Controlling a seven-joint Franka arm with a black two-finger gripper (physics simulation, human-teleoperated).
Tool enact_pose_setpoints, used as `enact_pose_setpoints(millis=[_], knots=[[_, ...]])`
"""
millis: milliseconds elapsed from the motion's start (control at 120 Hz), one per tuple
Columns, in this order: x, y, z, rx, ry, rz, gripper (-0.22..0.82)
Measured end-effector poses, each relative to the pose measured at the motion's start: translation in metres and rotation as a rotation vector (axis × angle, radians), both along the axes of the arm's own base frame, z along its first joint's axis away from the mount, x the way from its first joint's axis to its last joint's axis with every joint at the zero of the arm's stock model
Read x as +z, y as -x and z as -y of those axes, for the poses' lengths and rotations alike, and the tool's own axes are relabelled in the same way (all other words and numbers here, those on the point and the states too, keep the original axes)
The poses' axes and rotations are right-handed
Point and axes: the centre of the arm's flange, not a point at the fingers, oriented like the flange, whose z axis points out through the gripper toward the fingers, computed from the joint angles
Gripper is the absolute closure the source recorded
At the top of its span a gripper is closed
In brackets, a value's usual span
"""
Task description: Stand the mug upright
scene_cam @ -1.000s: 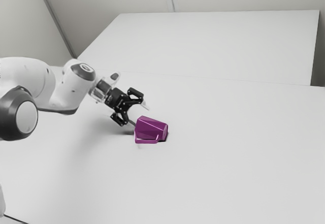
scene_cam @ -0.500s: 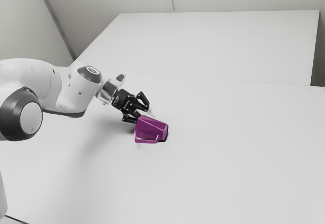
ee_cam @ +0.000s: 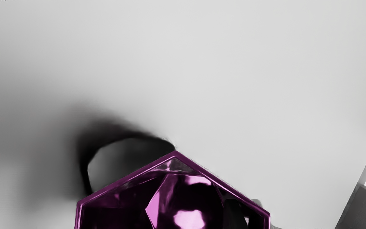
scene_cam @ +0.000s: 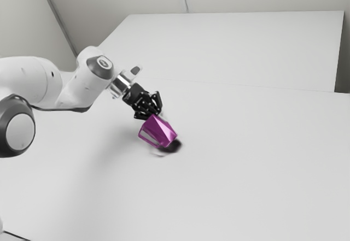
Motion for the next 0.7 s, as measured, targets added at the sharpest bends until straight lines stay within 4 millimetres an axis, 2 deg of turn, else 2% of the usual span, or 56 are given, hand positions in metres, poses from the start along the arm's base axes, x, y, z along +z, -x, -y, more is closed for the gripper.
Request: enact_pose_setpoints(millis=[158, 317, 558, 700], knots=[[0.030, 0.018, 0.016, -0.163, -0.255, 0.038, 0.78], [0.035, 0.035, 0.014, -0.264, -0.469, 0.053, 0.78], [0.042, 0.039, 0.009, -0.336, -0.675, 0.086, 0.78], [0.039, 0.041, 0.009, -0.350, -0.742, 0.093, 0.79]])
